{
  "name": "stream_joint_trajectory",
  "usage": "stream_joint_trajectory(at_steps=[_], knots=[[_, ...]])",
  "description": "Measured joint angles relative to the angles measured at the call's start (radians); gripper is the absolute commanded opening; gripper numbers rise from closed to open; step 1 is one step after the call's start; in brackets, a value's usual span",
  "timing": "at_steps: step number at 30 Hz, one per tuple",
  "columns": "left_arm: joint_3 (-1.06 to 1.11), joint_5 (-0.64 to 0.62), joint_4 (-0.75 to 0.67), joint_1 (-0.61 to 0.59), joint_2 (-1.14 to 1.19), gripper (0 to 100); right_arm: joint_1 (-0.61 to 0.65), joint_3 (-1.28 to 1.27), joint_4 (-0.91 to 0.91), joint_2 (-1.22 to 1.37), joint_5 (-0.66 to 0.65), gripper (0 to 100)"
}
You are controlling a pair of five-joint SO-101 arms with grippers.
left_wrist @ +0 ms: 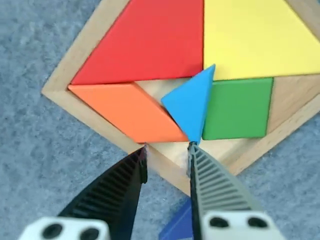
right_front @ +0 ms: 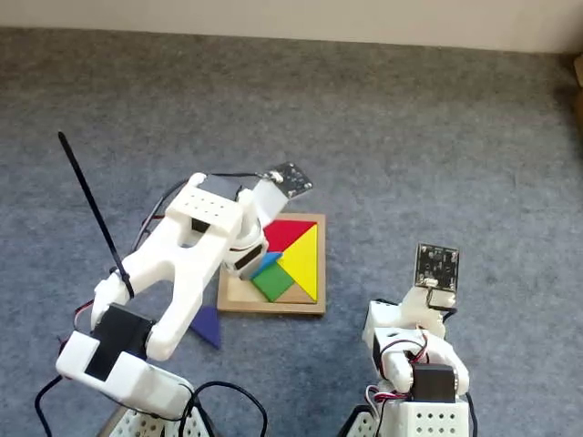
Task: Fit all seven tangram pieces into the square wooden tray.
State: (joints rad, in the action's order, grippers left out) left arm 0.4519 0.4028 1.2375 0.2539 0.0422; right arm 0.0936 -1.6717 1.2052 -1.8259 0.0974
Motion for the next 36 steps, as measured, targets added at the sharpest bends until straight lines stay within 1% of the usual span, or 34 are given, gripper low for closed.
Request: stream_joint_trajectory(at_steps=[4, 7, 13, 16, 18, 21, 27, 34, 36], knots=[[-0.051, -0.008, 0.048, 0.005, 0.000, 14, 0.000, 0.000, 0.000, 0.000, 0.000, 2.5], [-0.072, -0.052, 0.055, 0.008, 0.000, 14, 0.000, 0.000, 0.000, 0.000, 0.000, 2.5], [-0.092, -0.103, 0.055, 0.098, 0.000, 14, 0.000, 0.000, 0.000, 0.000, 0.000, 2.5], [-0.092, -0.146, 0.012, 0.132, 0.000, 14, 0.000, 0.000, 0.000, 0.000, 0.000, 2.5], [-0.092, -0.155, -0.012, 0.127, 0.000, 14, 0.000, 0.000, 0.000, 0.000, 0.000, 2.5], [-0.084, -0.157, -0.061, 0.121, 0.000, 14, 0.000, 0.000, 0.000, 0.000, 0.000, 2.5], [0.000, -0.157, -0.192, 0.127, 0.000, 14, 0.000, 0.000, 0.000, 0.000, 0.000, 2.5], [0.005, -0.157, -0.207, 0.123, 0.000, 14, 0.000, 0.000, 0.000, 0.000, 0.000, 2.5], [0.008, -0.157, -0.207, 0.104, 0.000, 14, 0.000, 0.000, 0.000, 0.000, 0.000, 2.5]])
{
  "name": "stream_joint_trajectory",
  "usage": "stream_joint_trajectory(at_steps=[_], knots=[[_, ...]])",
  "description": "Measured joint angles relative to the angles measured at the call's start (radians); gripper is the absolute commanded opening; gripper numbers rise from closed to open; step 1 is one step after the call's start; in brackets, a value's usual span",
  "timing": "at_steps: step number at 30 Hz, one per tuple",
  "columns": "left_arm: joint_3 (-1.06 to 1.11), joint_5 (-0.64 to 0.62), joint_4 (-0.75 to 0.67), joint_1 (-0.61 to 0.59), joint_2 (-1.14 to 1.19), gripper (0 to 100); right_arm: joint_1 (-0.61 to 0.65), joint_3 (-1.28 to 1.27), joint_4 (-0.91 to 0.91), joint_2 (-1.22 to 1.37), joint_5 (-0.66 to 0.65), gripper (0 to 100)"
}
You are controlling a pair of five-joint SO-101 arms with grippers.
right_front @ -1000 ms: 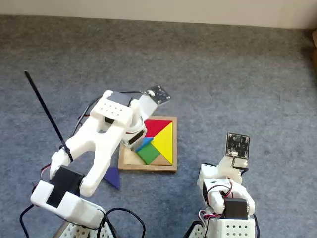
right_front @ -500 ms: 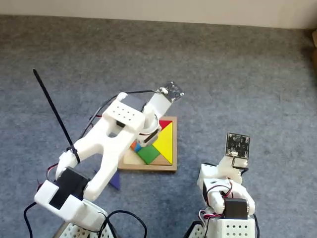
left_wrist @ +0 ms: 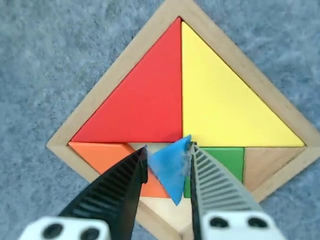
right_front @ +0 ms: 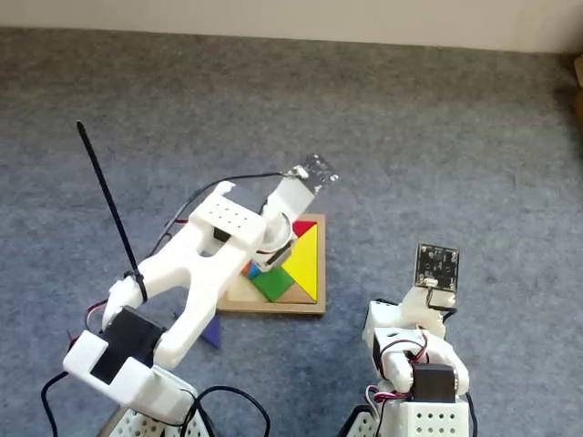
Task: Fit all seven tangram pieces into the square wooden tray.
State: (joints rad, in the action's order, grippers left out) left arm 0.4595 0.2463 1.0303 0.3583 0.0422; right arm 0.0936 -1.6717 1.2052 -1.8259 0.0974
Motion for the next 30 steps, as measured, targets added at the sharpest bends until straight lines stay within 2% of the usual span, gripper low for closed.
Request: stream_joint_trajectory(at_steps=[6, 16, 30], knots=[[0.003, 0.000, 0.000, -0.009, 0.000, 20, 0.000, 0.000, 0.000, 0.000, 0.000, 2.5], [0.032, -0.072, -0.005, -0.008, 0.000, 20, 0.000, 0.000, 0.000, 0.000, 0.000, 2.5], [0.031, -0.077, -0.005, -0.157, 0.000, 20, 0.000, 0.000, 0.000, 0.000, 0.000, 2.5]])
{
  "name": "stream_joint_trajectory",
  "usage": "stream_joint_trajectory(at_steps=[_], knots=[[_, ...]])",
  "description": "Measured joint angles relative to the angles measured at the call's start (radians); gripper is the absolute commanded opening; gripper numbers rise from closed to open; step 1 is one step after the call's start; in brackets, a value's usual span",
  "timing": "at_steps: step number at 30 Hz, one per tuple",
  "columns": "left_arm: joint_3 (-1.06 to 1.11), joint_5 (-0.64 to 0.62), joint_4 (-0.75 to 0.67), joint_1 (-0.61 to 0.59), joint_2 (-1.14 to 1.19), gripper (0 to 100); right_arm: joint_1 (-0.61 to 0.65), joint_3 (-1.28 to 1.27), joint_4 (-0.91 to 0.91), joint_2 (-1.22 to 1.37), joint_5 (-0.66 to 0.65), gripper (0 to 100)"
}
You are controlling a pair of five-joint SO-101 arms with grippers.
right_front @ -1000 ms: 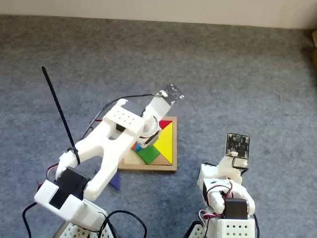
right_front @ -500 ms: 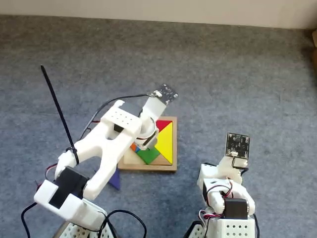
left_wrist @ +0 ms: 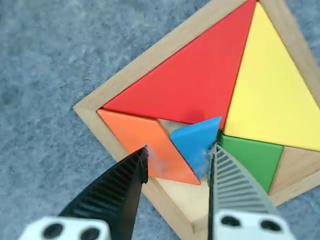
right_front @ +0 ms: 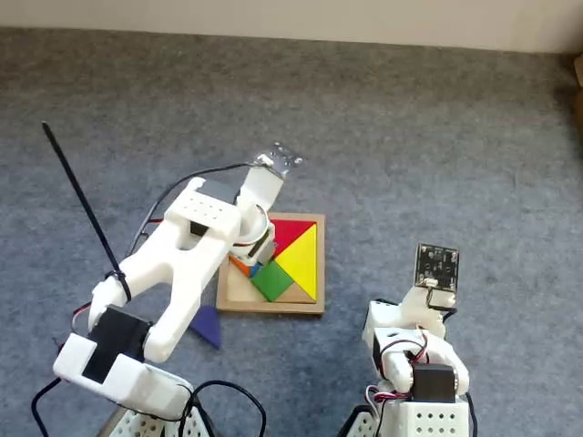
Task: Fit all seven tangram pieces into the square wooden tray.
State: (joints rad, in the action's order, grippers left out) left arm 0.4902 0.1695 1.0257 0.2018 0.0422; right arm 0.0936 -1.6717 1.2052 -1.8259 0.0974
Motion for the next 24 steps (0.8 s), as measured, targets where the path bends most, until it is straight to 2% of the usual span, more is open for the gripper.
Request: stream_joint_trajectory(at_steps=[13, 24], knots=[[-0.012, 0.002, 0.003, -0.092, -0.034, 20, 0.000, 0.000, 0.000, 0.000, 0.000, 2.5], [0.117, 0.005, 0.014, -0.114, -0.278, 20, 0.000, 0.000, 0.000, 0.000, 0.000, 2.5]])
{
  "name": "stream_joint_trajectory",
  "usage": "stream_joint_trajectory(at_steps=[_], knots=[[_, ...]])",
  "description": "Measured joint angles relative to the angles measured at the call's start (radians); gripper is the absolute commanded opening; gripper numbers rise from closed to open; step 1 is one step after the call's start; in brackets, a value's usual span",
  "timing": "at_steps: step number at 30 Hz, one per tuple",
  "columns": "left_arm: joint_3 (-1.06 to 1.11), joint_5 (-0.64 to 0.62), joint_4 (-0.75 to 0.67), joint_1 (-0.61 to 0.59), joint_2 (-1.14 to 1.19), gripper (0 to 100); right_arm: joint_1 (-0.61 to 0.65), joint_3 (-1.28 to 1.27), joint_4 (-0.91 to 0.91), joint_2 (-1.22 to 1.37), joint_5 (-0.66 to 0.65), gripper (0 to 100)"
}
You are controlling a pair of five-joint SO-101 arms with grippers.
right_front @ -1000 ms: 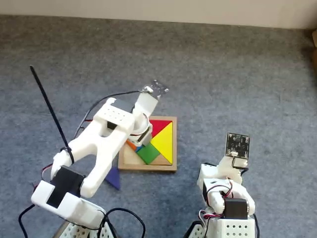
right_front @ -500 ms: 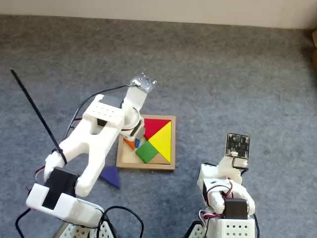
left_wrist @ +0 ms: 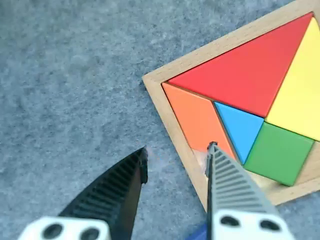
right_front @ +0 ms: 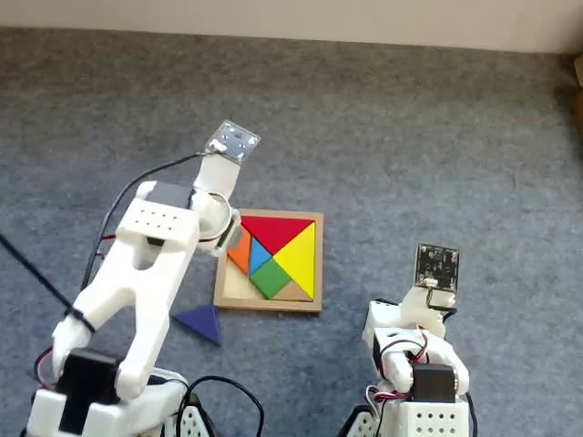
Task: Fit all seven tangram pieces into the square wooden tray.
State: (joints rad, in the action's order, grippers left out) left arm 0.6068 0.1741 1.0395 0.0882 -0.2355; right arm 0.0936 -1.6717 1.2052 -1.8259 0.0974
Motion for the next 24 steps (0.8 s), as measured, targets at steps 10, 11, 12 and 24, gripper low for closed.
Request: stream_joint_trajectory(at_steps=[10, 11, 12, 24], knots=[[0.074, -0.048, -0.061, -0.005, -0.032, 20, 0.000, 0.000, 0.000, 0.000, 0.000, 2.5], [0.075, -0.048, -0.064, -0.005, -0.032, 20, 0.000, 0.000, 0.000, 0.000, 0.000, 2.5], [0.075, -0.048, -0.066, -0.003, -0.032, 20, 0.000, 0.000, 0.000, 0.000, 0.000, 2.5], [0.258, -0.054, -0.193, -0.003, -0.249, 20, 0.000, 0.000, 0.000, 0.000, 0.000, 2.5]])
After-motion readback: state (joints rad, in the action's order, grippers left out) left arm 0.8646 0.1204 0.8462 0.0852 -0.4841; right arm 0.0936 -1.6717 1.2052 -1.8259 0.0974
